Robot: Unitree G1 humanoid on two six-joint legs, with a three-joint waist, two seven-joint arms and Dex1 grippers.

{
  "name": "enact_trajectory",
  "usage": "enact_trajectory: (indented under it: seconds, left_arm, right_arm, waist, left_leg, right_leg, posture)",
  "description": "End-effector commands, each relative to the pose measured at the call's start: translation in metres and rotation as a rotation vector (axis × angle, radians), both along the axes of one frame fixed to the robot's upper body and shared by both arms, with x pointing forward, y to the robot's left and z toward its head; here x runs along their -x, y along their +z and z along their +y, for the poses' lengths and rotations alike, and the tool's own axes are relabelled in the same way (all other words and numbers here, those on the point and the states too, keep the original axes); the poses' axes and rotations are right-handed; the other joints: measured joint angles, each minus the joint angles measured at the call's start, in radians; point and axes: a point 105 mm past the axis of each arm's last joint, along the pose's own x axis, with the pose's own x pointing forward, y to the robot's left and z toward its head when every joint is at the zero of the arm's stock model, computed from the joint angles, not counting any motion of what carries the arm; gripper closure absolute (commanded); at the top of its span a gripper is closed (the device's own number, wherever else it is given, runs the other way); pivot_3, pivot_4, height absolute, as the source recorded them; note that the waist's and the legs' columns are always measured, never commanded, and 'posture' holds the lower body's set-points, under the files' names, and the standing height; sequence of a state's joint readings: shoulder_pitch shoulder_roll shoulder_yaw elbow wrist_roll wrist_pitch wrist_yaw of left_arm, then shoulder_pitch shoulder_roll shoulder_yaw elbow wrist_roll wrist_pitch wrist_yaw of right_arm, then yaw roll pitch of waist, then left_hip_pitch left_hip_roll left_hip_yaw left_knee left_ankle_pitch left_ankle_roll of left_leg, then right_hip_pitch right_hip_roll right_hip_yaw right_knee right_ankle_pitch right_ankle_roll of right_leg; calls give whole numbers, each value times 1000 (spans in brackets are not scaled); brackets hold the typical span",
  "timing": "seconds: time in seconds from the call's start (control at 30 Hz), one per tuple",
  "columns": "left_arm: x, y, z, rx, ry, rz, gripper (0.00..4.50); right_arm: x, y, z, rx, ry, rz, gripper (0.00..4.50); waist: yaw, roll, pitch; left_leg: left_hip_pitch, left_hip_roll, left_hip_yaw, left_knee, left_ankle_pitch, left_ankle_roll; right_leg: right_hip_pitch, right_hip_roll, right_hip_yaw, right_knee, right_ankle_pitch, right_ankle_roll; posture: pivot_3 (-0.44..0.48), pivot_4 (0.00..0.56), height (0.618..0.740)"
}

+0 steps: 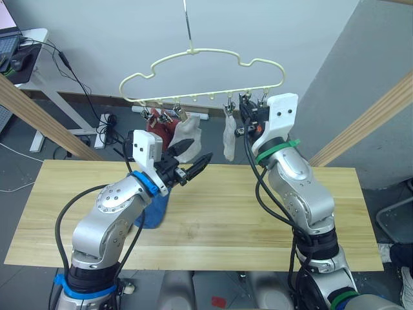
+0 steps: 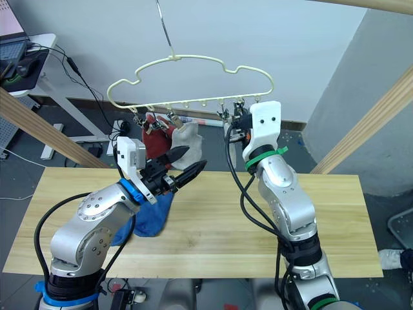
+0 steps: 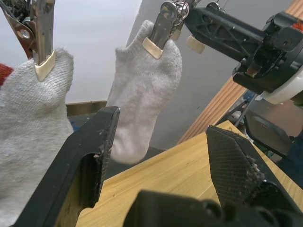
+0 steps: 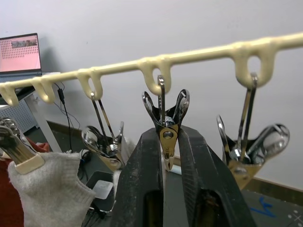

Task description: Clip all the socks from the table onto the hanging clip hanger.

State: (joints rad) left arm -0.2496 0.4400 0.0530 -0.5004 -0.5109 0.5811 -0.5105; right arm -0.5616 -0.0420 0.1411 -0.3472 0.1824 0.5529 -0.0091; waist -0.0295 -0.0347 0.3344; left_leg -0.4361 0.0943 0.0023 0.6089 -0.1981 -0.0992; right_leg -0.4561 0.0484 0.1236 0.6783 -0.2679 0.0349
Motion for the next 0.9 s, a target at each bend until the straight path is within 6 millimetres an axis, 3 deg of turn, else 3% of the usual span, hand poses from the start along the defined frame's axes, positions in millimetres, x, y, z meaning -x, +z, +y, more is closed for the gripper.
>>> enact_trajectory:
  seconds: [0.03,0.13,0.9]
  left_arm:
    - [4,10,-3,14,-16,-42,1194]
    - [3,11,-5,16,-20,-46,1194]
    - [1,19,-8,37,-14,-70,1194]
  right_arm:
    - [5,12,0,-16,5,-56,3031]
    - [5,14,0,-21,5,-58,1962]
    - [-2,20,26,-85,66,-41,1962]
  waist:
    - [0,0,0]
    - [0,0,0]
    - [0,0,0]
  left_leg:
    - [0,0,0,0,0,0]
    - [0,0,0,0,0,0]
    - [0,0,0,0,0,0]
  right_leg:
    - [0,0,0,0,0,0]
    - [0,0,0,0,0,0]
    - [0,0,0,1,0,0]
  posture:
    - [54,349,740]
    - [54,349,740]
    - [63,359,740]
